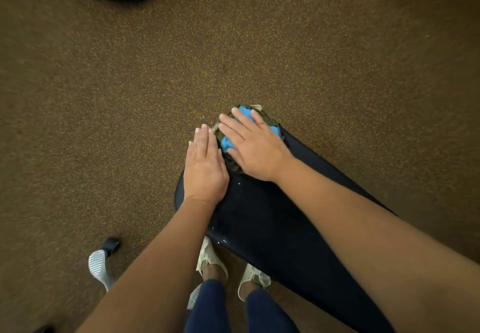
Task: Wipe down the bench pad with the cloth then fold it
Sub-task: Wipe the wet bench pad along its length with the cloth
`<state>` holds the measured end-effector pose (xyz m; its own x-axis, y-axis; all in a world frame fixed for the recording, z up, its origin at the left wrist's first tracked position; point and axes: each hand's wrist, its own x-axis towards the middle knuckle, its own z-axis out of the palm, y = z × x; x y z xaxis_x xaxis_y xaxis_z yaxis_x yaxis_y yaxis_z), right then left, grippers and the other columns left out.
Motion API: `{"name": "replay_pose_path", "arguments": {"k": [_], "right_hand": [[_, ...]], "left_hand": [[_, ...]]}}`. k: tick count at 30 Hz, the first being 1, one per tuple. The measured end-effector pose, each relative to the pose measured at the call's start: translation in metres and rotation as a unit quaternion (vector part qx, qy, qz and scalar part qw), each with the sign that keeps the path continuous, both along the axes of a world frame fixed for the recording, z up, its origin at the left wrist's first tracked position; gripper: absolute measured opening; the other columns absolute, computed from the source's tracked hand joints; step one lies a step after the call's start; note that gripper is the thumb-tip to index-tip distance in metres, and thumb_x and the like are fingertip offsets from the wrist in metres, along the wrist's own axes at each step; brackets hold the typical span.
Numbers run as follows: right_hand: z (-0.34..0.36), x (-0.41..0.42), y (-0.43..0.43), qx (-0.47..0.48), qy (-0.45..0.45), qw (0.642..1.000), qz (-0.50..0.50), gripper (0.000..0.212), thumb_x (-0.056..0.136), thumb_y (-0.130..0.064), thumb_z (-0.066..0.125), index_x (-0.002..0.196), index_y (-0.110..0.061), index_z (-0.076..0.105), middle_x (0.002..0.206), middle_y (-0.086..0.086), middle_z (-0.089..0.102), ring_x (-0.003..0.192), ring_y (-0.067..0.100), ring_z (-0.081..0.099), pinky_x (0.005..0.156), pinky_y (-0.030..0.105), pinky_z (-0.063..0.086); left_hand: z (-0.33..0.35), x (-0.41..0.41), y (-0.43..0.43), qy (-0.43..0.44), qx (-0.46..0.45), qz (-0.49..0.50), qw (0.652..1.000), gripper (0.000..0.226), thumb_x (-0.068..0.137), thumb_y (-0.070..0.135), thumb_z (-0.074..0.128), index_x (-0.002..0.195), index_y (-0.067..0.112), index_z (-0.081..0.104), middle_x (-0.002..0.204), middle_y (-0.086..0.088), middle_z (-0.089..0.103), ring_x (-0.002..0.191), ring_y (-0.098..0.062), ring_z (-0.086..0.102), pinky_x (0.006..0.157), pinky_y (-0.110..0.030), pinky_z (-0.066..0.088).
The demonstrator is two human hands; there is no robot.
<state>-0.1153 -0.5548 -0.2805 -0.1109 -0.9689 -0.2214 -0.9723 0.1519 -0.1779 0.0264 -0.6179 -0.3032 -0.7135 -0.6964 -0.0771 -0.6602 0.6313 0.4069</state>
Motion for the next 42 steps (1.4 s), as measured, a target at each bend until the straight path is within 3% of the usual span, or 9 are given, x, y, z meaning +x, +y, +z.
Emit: {"name": "replay_pose_path", "arguments": {"k": [3,7,13,19,23,26,31,36,42], "right_hand": [[-0.006,-0.023,0.01,-0.004,0.03,0.999,0.017,0.058,0.096,-0.041,0.022,0.148,-0.017,0.029,0.157,-0.001,0.022,0.146,0.023,0.012,0.116,0.048,0.004],[-0.005,0.009,-0.016,-0.004,0.027,0.986,-0.162,0.056,0.099,-0.036,0.027,0.149,-0.012,0.026,0.158,0.002,0.019,0.147,0.027,0.007,0.116,0.051,0.003],[-0.004,-0.001,0.02,-0.028,0.011,0.999,0.016,0.057,0.095,-0.041,0.028,0.145,-0.015,0.036,0.155,0.001,0.029,0.144,0.023,0.02,0.117,0.047,0.015],[-0.002,0.026,-0.024,0.002,0.022,0.984,-0.175,0.055,0.099,-0.037,0.029,0.149,-0.014,0.026,0.158,0.001,0.019,0.147,0.026,0.005,0.117,0.051,0.003],[-0.002,0.027,-0.004,-0.011,-0.01,0.999,-0.04,0.056,0.096,-0.04,0.026,0.145,-0.014,0.036,0.154,0.0,0.03,0.145,0.024,0.017,0.117,0.047,0.008],[-0.003,0.002,0.007,-0.014,0.016,1.0,-0.015,0.059,0.095,-0.042,0.023,0.146,-0.014,0.035,0.155,0.001,0.03,0.145,0.025,0.018,0.116,0.048,0.009],[-0.001,0.025,-0.028,0.011,0.018,0.987,-0.156,0.054,0.099,-0.036,0.03,0.148,-0.012,0.028,0.156,0.001,0.025,0.146,0.026,0.007,0.117,0.05,0.001],[-0.003,0.004,0.012,-0.036,0.013,0.999,-0.021,0.056,0.096,-0.04,0.027,0.144,-0.014,0.037,0.154,0.001,0.032,0.144,0.025,0.022,0.116,0.049,0.014],[-0.003,0.001,-0.037,-0.009,0.007,0.988,-0.154,0.046,0.098,-0.037,0.033,0.136,-0.014,0.046,0.143,0.004,0.044,0.137,0.027,0.031,0.113,0.05,0.014]], "left_hand": [[0.001,0.002,-0.001,-0.027,-0.018,0.003,0.999,0.052,0.097,0.022,0.027,0.14,-0.005,0.039,0.148,-0.022,0.037,0.138,-0.037,0.034,0.111,-0.05,0.028],[-0.002,0.005,-0.001,-0.034,-0.012,0.001,0.999,0.055,0.098,0.025,0.022,0.144,-0.003,0.033,0.152,-0.019,0.031,0.143,-0.033,0.025,0.115,-0.044,0.022],[0.001,0.007,-0.003,-0.006,0.024,-0.007,1.0,0.056,0.097,0.026,0.021,0.142,-0.004,0.035,0.151,-0.02,0.032,0.141,-0.034,0.028,0.114,-0.043,0.024],[0.003,0.009,-0.007,0.067,0.089,0.024,0.993,0.056,0.098,0.028,0.025,0.141,-0.005,0.037,0.151,-0.021,0.033,0.141,-0.031,0.03,0.116,-0.041,0.025],[0.007,0.011,-0.01,0.083,0.123,0.042,0.988,0.054,0.098,0.027,0.026,0.145,0.0,0.032,0.155,-0.015,0.026,0.144,-0.024,0.024,0.118,-0.034,0.019],[0.008,0.012,-0.009,0.078,0.108,0.026,0.991,0.056,0.098,0.029,0.024,0.144,-0.002,0.034,0.154,-0.017,0.028,0.142,-0.027,0.027,0.117,-0.038,0.021],[0.003,0.01,-0.006,0.053,0.074,0.015,0.996,0.056,0.097,0.027,0.022,0.141,-0.006,0.036,0.151,-0.022,0.032,0.14,-0.033,0.031,0.116,-0.041,0.022],[0.001,0.009,-0.002,0.013,0.033,-0.001,0.999,0.055,0.096,0.023,0.025,0.14,-0.007,0.038,0.149,-0.024,0.035,0.138,-0.038,0.033,0.111,-0.046,0.028],[-0.001,0.008,0.001,0.004,-0.004,-0.008,1.0,0.053,0.095,0.019,0.027,0.139,-0.008,0.039,0.146,-0.026,0.037,0.137,-0.041,0.034,0.111,-0.048,0.03]]}}
